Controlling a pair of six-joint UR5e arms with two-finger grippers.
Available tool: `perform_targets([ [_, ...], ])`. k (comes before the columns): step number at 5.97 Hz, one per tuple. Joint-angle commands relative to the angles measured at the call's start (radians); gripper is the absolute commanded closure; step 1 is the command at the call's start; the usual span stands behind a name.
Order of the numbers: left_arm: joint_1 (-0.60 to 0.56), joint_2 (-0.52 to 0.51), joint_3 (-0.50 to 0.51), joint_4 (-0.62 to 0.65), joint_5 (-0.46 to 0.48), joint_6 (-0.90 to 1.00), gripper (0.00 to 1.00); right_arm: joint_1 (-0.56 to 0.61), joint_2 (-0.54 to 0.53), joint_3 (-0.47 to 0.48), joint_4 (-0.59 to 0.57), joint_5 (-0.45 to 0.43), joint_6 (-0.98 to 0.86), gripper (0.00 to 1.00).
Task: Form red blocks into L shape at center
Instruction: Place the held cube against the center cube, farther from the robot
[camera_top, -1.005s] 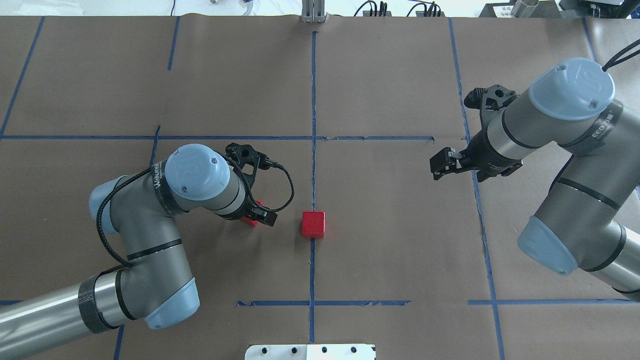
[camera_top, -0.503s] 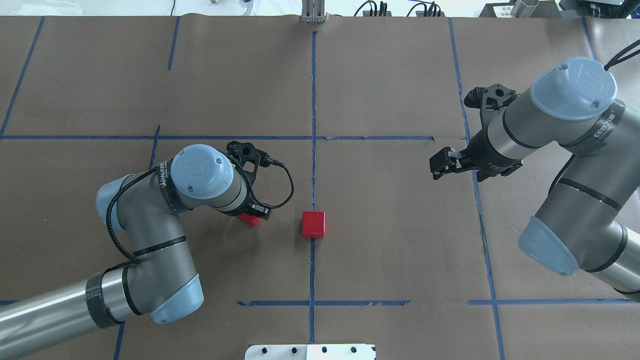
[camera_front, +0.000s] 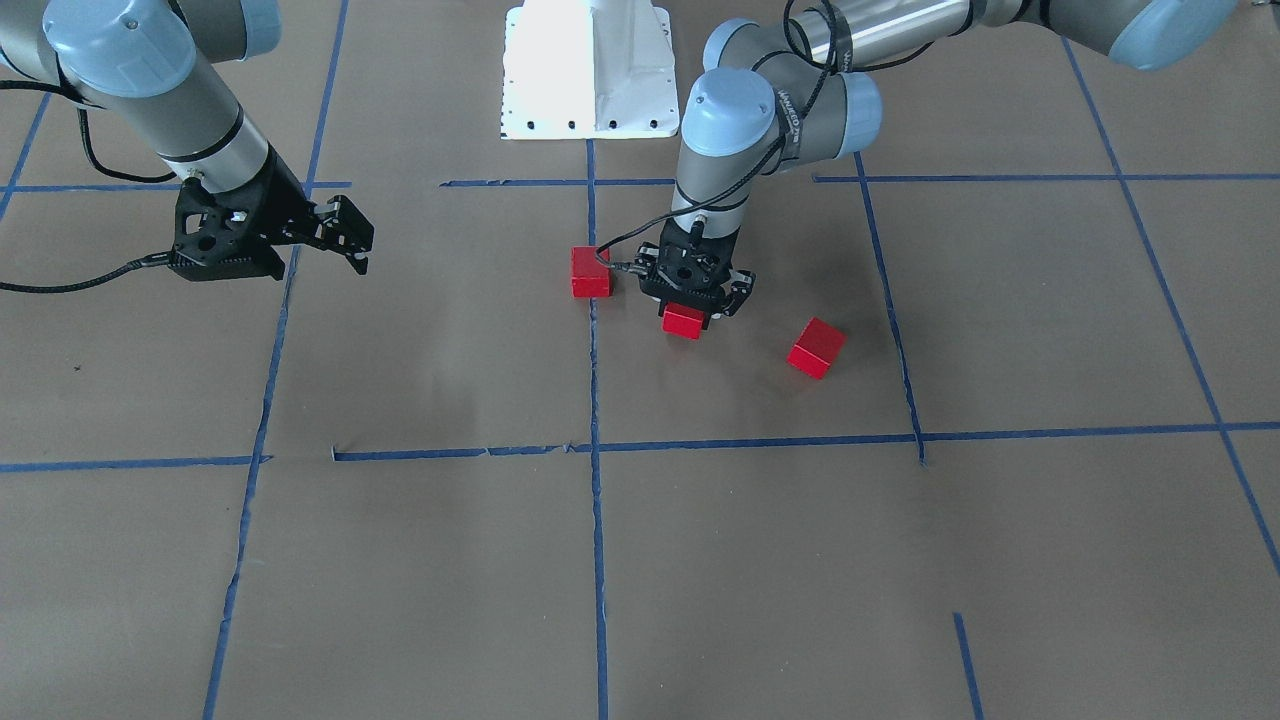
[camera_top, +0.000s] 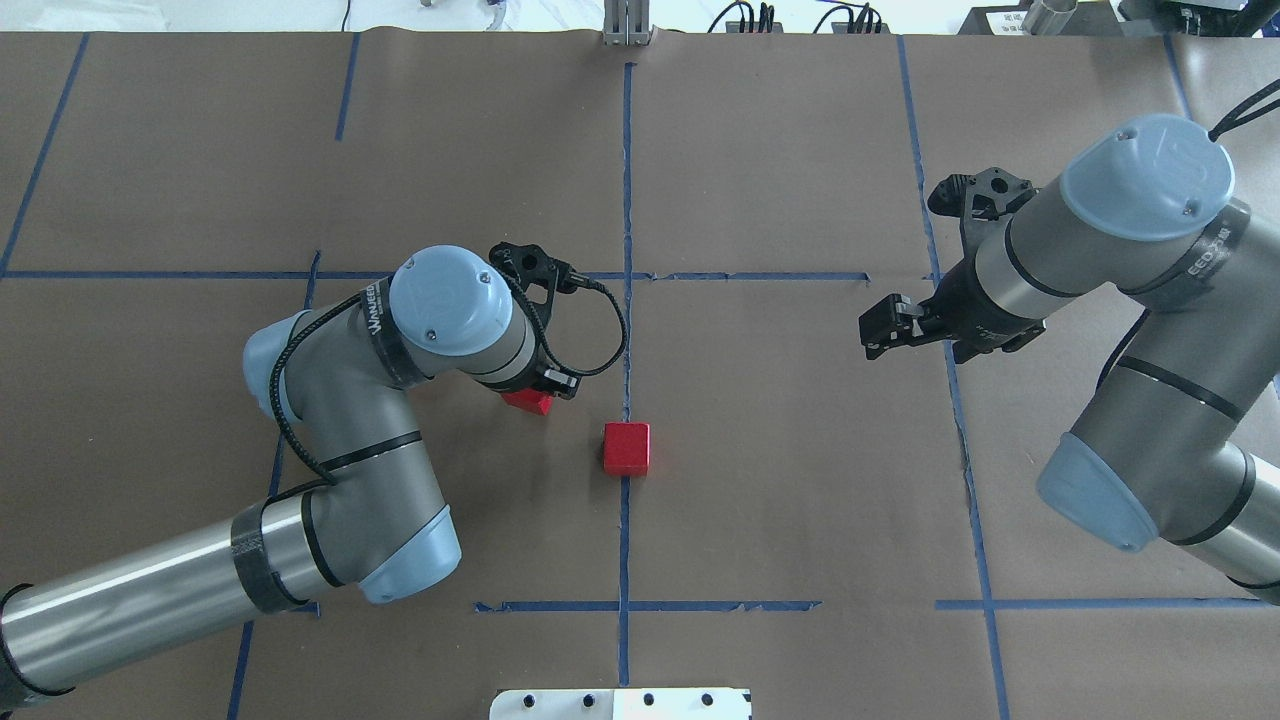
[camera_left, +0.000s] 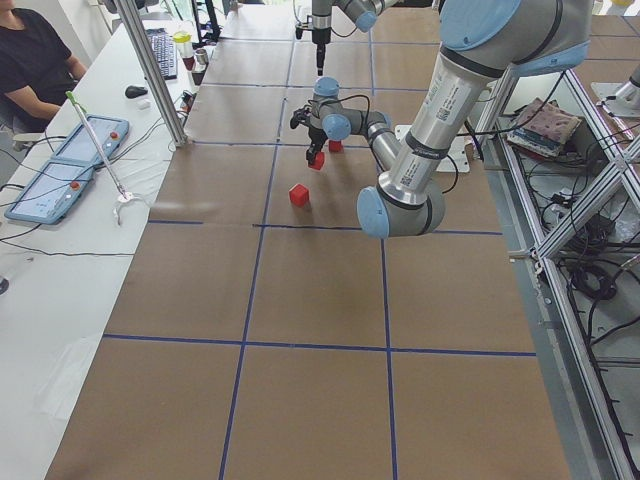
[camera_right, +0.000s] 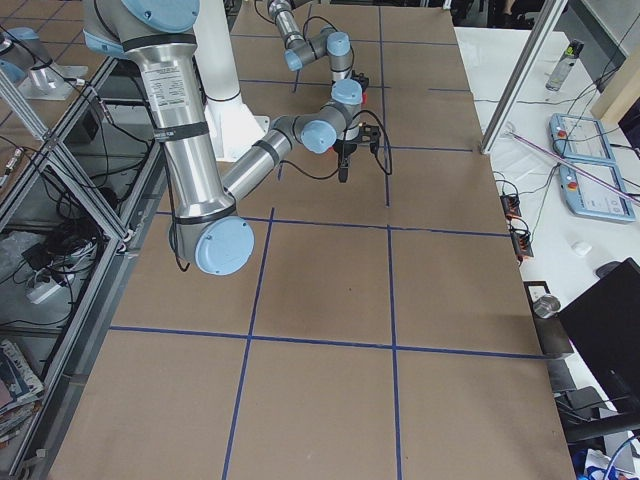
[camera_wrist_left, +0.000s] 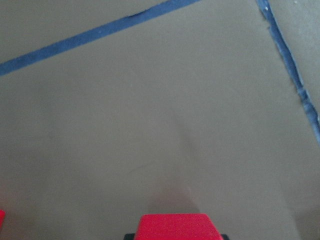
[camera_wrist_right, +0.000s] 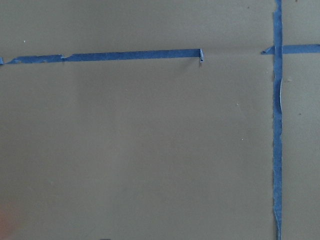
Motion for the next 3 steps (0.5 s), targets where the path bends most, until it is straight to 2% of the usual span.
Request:
perform_targets([
  [1, -0.004, -0.164, 0.146, 0.005, 0.0, -0.172, 1.0, 0.002, -0.002, 0.003, 0.0, 0.0, -0.001, 0.0],
  [2, 0.0, -0.237, 0.234, 0.011, -0.001, -0.248, 1.0, 0.002, -0.002, 0.003, -0.002, 0.008, -0.003, 0.0],
  [3, 0.01, -0.239, 0.236, 0.016, -0.003, -0.294, 1.0, 0.006, -0.017, 0.002, 0.0, 0.064, -0.003, 0.0],
])
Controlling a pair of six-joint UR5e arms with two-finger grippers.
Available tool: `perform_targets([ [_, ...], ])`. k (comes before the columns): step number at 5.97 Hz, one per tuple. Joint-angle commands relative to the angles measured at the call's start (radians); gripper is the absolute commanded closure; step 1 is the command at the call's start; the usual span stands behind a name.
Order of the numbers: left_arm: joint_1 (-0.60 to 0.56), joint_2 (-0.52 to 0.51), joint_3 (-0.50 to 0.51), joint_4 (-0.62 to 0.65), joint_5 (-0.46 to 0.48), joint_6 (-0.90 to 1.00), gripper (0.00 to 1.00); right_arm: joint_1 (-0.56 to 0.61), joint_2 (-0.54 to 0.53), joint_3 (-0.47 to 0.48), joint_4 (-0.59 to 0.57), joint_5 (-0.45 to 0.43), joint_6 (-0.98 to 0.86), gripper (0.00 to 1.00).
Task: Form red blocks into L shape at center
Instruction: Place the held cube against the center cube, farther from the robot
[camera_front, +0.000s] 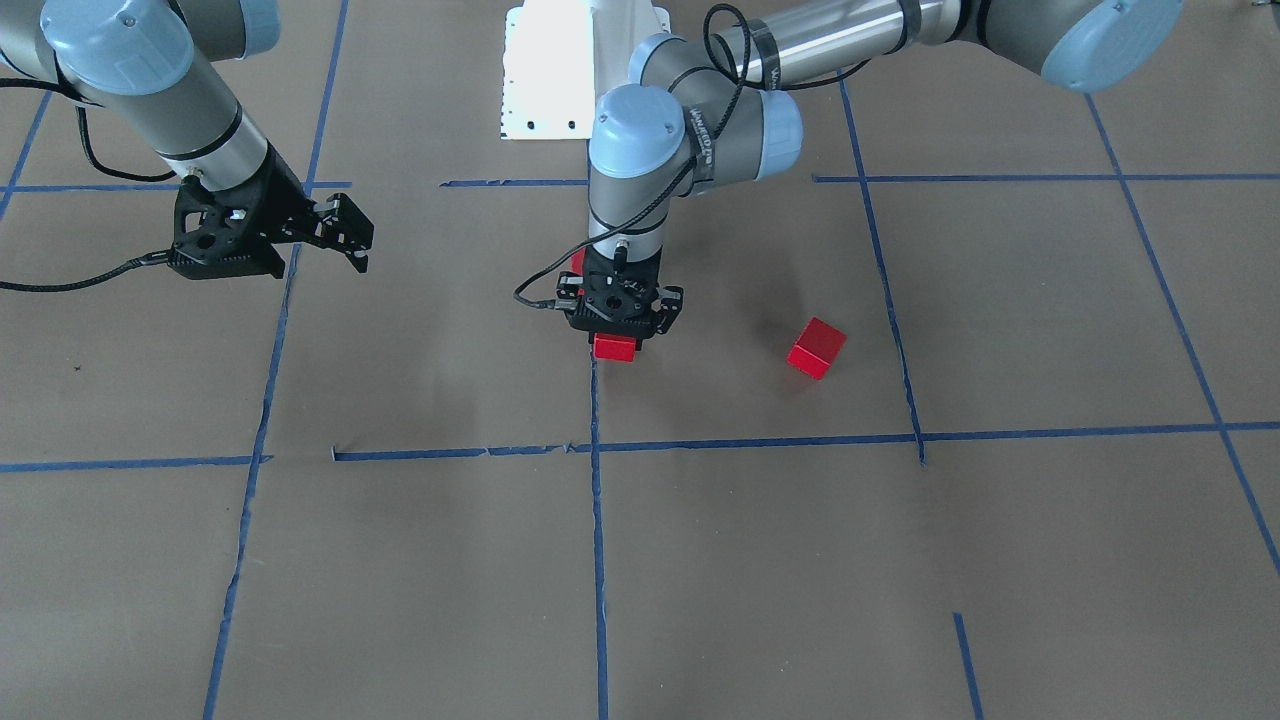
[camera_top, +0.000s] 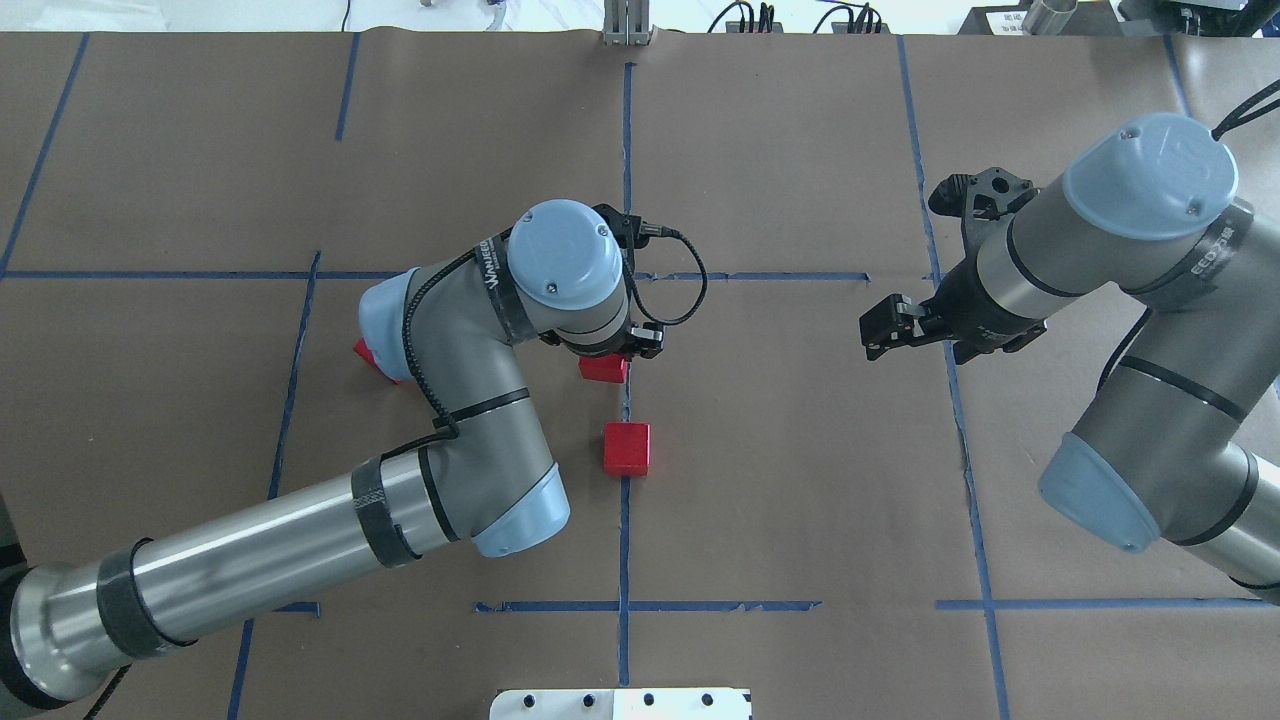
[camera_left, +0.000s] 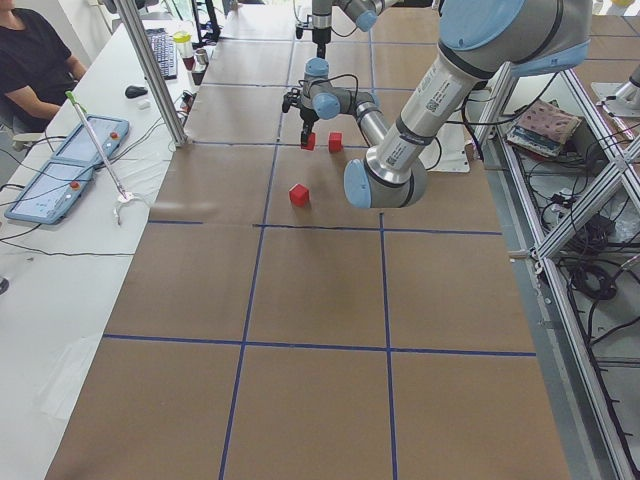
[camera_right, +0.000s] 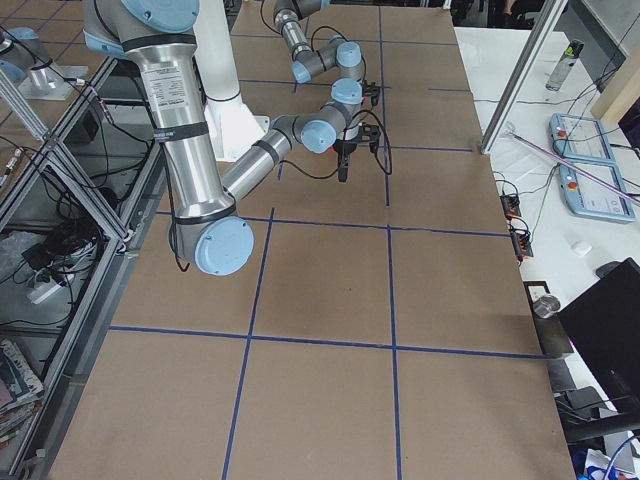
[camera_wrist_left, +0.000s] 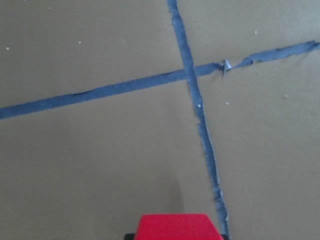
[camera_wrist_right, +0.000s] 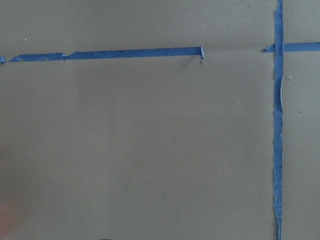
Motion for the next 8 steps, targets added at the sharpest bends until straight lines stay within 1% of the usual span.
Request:
perform_targets([
  [1, 0.023, -0.03, 0.029, 0.041, -0.001, -0.131, 1.0, 0.003, -0.012, 0.001, 0.001, 0.044, 0.0, 0.0],
  [2, 0.034, -0.033, 0.027, 0.051, -0.001, -0.168, 1.0, 0.003, -0.012, 0.001, 0.001, 0.042, 0.0, 0.0],
  [3, 0.034, -0.037, 0.027, 0.09, -0.001, -0.17, 1.0, 0.001, -0.01, 0.001, 0.001, 0.041, 0.001, 0.0],
  [8, 0.045, -0.03, 0.013, 0.081, -0.006, -0.166, 1.0, 0.003, -0.015, 0.001, 0.001, 0.03, 0.001, 0.0],
])
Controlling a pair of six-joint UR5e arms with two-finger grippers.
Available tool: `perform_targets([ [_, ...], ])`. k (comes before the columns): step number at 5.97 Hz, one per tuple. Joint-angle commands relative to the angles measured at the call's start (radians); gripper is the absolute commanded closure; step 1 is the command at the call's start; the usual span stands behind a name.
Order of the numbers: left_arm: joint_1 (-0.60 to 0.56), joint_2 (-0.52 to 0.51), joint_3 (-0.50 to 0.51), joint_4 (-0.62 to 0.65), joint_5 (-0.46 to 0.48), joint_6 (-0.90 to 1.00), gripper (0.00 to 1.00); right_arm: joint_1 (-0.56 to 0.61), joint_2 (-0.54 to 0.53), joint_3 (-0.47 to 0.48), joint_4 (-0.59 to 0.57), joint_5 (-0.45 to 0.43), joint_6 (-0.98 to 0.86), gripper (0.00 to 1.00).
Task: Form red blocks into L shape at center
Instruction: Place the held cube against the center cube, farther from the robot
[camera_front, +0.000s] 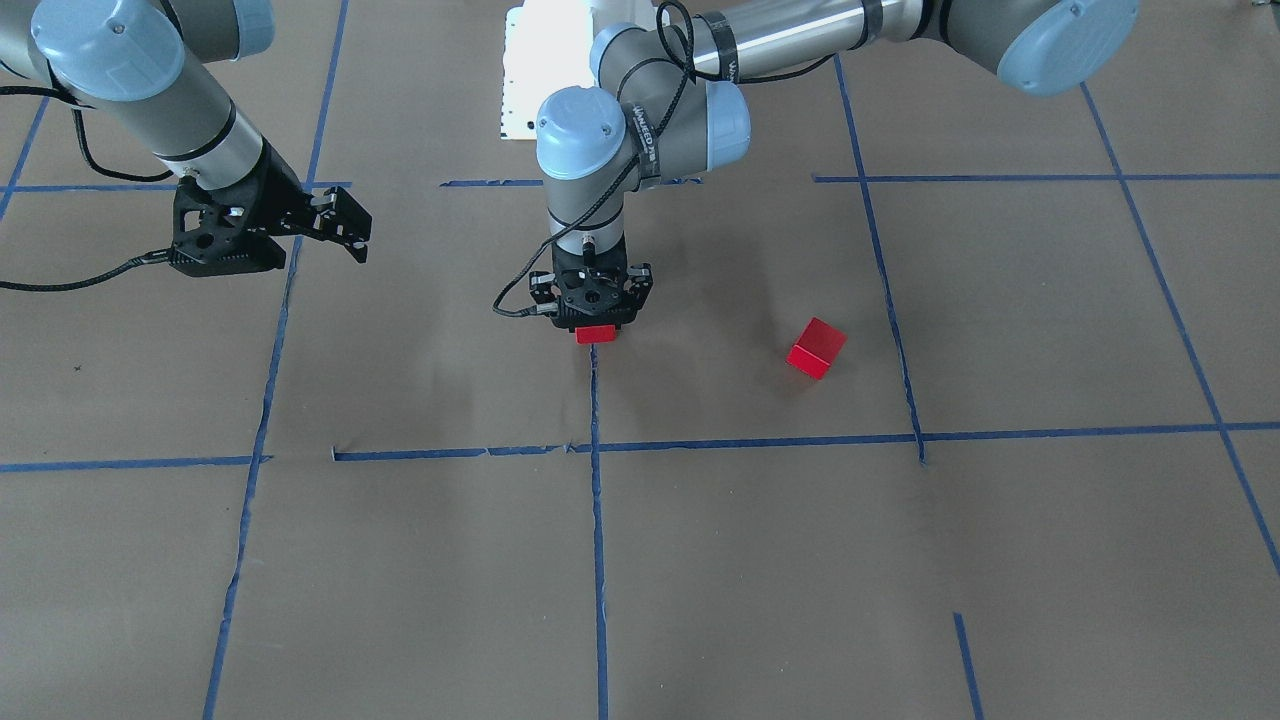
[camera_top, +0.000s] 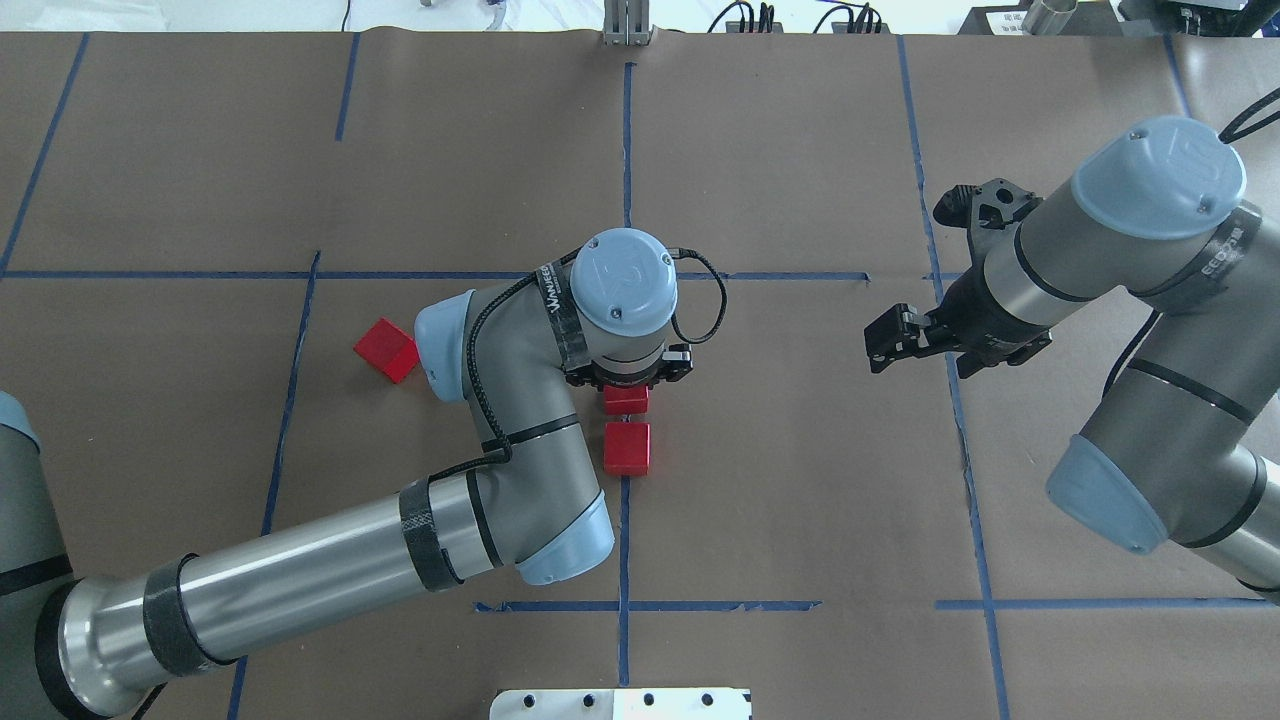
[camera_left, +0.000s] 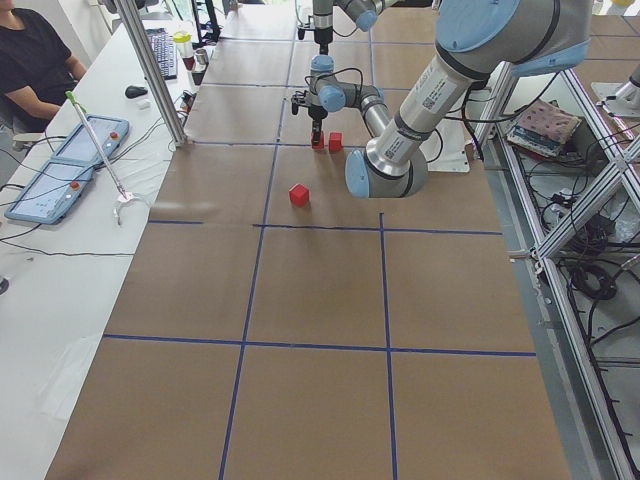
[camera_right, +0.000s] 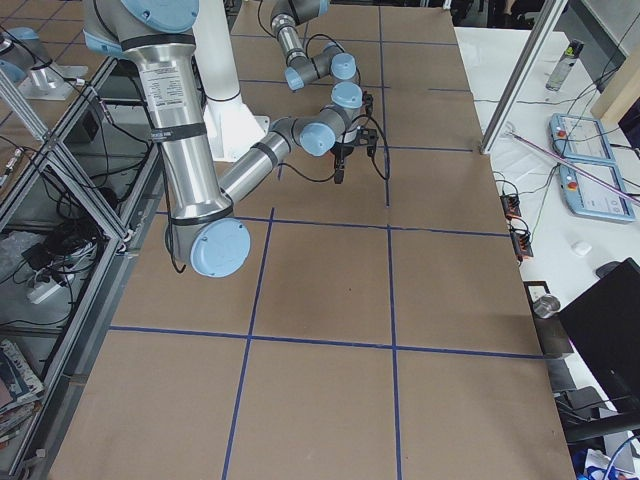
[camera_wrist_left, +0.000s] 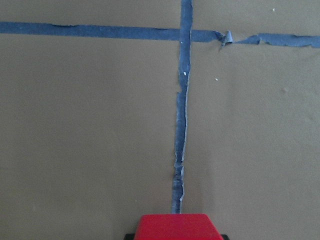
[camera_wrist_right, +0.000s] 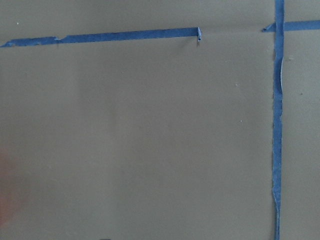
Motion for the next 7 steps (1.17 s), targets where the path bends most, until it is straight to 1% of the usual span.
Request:
perform_targets([
  [1, 0.005, 0.002, -0.005, -0.001, -0.001, 0.003, 1.0, 0.0, -0.001, -0.001, 0.0, 0.0, 0.0, 0.0],
  [4, 0.022, 0.01, -0.011, -0.007, 0.0, 0.005, 1.0, 0.0, -0.002, -0.001, 0.0, 0.0, 0.0, 0.0],
  [7, 0.025, 0.056, -0.064, -0.007, -0.002, 0.008, 1.0, 0.0, -0.001, 0.001, 0.0, 0.0, 0.0, 0.0],
])
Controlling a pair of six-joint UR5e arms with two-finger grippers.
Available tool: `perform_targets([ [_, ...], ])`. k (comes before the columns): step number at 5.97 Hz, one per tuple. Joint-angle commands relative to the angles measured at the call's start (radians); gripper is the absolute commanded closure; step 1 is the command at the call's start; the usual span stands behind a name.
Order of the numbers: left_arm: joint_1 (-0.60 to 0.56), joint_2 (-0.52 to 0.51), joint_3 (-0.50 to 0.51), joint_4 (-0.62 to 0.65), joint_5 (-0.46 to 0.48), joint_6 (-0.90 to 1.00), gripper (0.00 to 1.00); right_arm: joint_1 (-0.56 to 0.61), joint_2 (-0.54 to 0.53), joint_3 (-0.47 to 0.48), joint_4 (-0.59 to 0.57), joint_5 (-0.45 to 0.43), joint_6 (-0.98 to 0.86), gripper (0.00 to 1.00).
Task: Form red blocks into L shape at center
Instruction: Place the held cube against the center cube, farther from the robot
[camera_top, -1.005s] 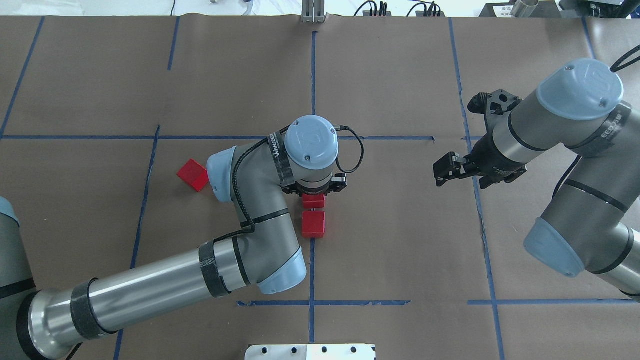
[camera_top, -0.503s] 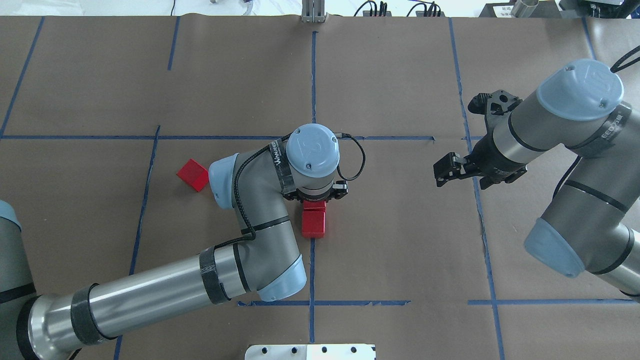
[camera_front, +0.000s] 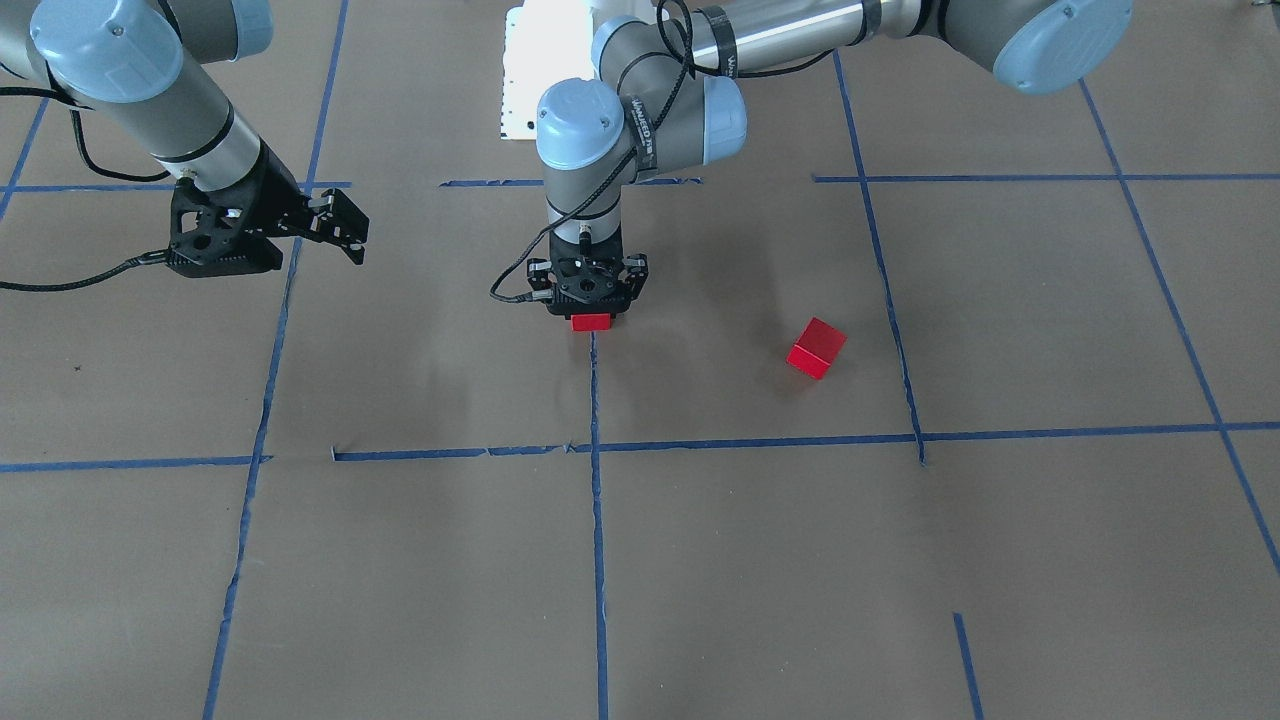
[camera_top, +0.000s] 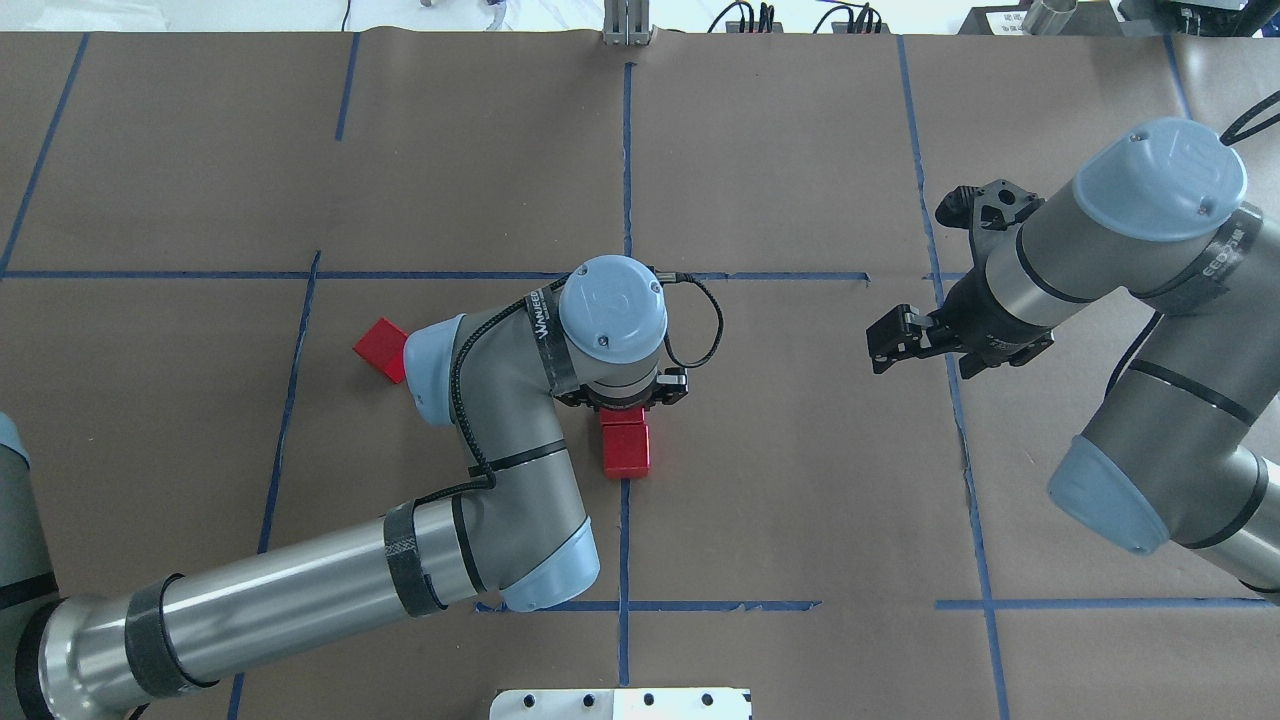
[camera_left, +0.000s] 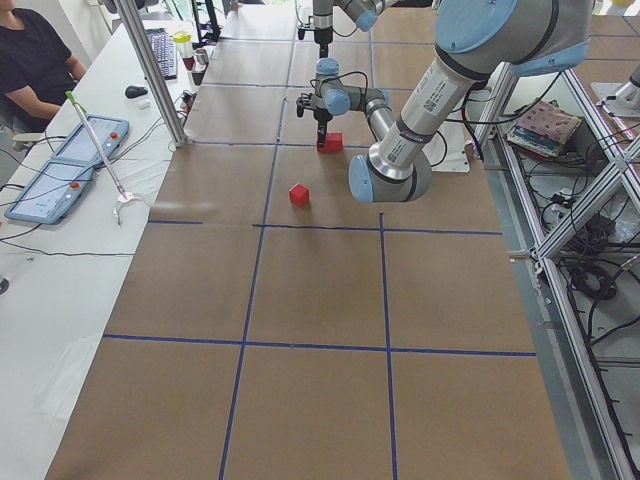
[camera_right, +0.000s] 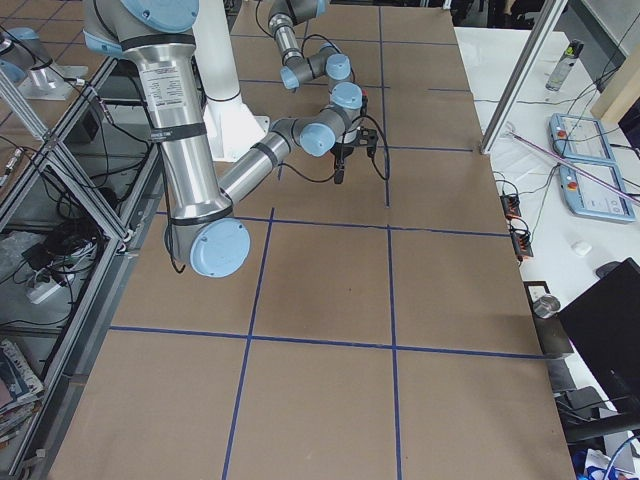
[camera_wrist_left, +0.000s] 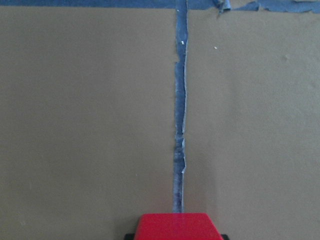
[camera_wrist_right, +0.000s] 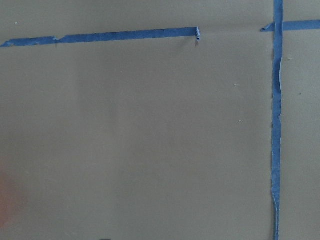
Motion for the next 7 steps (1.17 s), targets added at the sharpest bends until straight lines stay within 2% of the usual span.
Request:
perform_targets([
  [1, 0.008, 0.007, -0.015, 0.0, 0.001, -0.001, 1.0, 0.0, 0.0, 0.002, 0.0, 0.0, -0.002, 0.0],
  [4, 0.02, 0.004, -0.013, -0.002, 0.002, -0.009, 0.97, 0.0, -0.001, 0.002, 0.0, 0.0, -0.002, 0.0],
  [5, 0.022, 0.004, -0.013, -0.003, 0.002, -0.01, 0.91, 0.0, -0.001, 0.002, 0.0, 0.0, 0.0, 0.0],
  [6, 0.022, 0.002, -0.013, -0.003, 0.002, -0.01, 0.6, 0.0, -0.001, 0.002, 0.0, 0.0, 0.0, 0.0],
  [7, 0.022, 0.001, -0.017, -0.003, 0.005, -0.009, 0.01, 0.002, -0.001, 0.002, 0.0, 0.0, 0.0, 0.0],
])
